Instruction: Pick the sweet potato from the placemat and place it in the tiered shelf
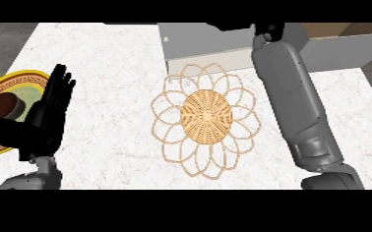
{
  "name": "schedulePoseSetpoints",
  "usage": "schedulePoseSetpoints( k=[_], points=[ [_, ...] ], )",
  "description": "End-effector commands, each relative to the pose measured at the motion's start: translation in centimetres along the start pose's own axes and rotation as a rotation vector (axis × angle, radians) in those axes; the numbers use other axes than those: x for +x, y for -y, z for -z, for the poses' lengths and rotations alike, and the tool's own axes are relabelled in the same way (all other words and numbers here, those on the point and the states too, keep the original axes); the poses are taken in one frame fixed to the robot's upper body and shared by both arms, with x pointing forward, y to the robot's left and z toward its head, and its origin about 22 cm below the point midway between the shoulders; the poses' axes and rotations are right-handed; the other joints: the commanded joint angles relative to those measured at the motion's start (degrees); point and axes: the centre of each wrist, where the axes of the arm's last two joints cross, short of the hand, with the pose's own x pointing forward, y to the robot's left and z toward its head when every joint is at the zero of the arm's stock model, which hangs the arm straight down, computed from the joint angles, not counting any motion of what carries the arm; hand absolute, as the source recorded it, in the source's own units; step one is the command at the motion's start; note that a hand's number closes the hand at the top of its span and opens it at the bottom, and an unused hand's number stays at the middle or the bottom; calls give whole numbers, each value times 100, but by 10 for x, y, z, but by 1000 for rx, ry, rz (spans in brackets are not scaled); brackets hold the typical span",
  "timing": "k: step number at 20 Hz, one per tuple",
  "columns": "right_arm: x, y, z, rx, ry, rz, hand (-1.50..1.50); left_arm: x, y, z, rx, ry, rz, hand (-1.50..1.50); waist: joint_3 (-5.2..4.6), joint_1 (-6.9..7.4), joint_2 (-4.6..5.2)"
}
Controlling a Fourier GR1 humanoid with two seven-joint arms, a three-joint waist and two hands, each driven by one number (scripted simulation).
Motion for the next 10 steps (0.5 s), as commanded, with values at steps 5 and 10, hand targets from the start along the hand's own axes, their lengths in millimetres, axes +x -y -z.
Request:
schedulePoseSetpoints(
  k=[5, 10],
  points=[
    [-8, 87, 13, -181, -104, 61, -150, -2, -10, -8, 26, -24, 7, 0, 4, -111, -19],
    [-22, 160, 4, -192, -150, 40, -150, 5, 1, 1, 35, -10, -3, 0, 5, -165, -15]
  ],
)
